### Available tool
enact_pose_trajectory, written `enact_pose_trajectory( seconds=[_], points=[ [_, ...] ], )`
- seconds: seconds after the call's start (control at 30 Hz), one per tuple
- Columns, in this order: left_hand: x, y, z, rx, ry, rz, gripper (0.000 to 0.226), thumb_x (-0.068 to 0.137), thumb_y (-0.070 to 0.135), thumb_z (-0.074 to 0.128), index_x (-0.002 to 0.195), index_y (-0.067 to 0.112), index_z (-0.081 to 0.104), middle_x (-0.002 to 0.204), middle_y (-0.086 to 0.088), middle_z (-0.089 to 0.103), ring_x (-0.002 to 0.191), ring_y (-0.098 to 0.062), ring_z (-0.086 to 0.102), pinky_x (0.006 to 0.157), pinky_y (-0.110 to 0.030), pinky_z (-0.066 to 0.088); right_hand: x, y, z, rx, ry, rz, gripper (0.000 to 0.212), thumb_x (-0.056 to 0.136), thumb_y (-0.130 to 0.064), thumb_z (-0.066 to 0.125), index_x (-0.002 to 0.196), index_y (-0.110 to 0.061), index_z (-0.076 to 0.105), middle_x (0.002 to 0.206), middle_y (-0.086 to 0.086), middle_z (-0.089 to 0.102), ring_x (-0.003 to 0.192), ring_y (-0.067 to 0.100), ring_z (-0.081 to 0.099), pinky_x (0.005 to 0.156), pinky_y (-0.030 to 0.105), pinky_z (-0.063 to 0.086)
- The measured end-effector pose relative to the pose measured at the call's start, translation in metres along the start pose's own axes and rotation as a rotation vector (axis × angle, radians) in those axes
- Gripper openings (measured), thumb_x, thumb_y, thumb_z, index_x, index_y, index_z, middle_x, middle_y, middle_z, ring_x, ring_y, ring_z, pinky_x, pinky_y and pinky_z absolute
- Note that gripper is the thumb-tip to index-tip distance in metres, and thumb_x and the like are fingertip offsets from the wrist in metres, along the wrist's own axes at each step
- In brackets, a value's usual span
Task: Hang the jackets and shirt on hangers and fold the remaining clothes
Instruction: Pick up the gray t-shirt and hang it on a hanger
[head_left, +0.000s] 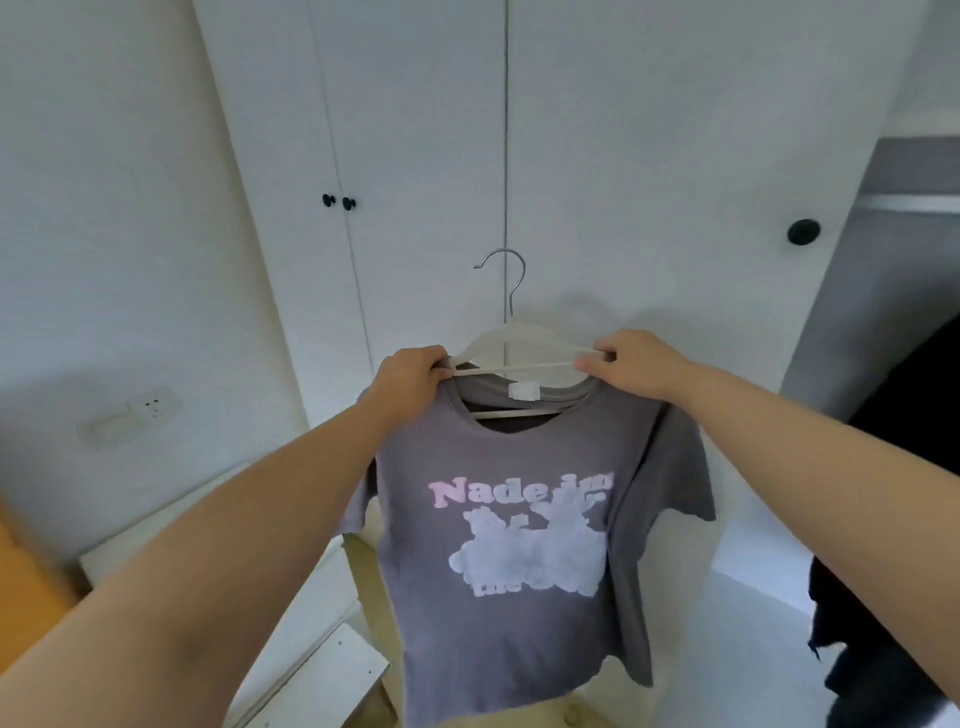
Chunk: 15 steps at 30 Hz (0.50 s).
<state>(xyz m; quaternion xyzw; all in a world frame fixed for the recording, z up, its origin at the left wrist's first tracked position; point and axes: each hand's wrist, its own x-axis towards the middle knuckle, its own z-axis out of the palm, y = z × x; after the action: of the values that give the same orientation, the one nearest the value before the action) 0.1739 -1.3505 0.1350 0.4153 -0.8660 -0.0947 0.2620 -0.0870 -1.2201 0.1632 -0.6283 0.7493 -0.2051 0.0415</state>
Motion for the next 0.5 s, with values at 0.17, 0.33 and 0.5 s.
enact_pose_trajectory(
  seconds=[0.17,0.33,0.5],
  points=[
    [0.013,0.045,0.039,-0.115,-0.159,0.204,0.017,0.096,0.016,0.052,0.080,0.008,0.054,0.081,-0.004,0.058,0.079,-0.020,0.048,0.066,-0.026,0.029,-0.052,0.030,-0.013,-0.108,0.185,0.285,0.061,0.088,-0.063,0.046,0.052,-0.016,0.030,0.051,0.001,0.033,0.049,0.019,0.036,0.050,0.031,0.024],
    [0.023,0.102,0.079,-0.217,-0.393,0.322,0.034,0.096,0.017,0.053,0.064,0.017,0.042,0.067,0.006,0.044,0.069,-0.014,0.042,0.055,-0.014,0.028,-0.109,0.066,-0.024,-0.218,0.299,0.527,0.065,0.088,-0.068,0.038,0.048,-0.018,0.030,0.048,-0.001,0.036,0.047,0.020,0.040,0.047,0.029,0.024],
    [0.026,0.174,0.132,-0.276,-0.577,0.471,0.018,0.097,0.018,0.052,0.087,0.005,0.059,0.073,0.004,0.047,0.080,-0.018,0.046,0.065,-0.026,0.032,-0.175,0.107,-0.041,-0.212,0.373,0.774,0.064,0.095,-0.057,0.035,0.048,-0.014,0.042,0.051,0.002,0.047,0.054,0.024,0.051,0.053,0.029,0.036]
  ],
)
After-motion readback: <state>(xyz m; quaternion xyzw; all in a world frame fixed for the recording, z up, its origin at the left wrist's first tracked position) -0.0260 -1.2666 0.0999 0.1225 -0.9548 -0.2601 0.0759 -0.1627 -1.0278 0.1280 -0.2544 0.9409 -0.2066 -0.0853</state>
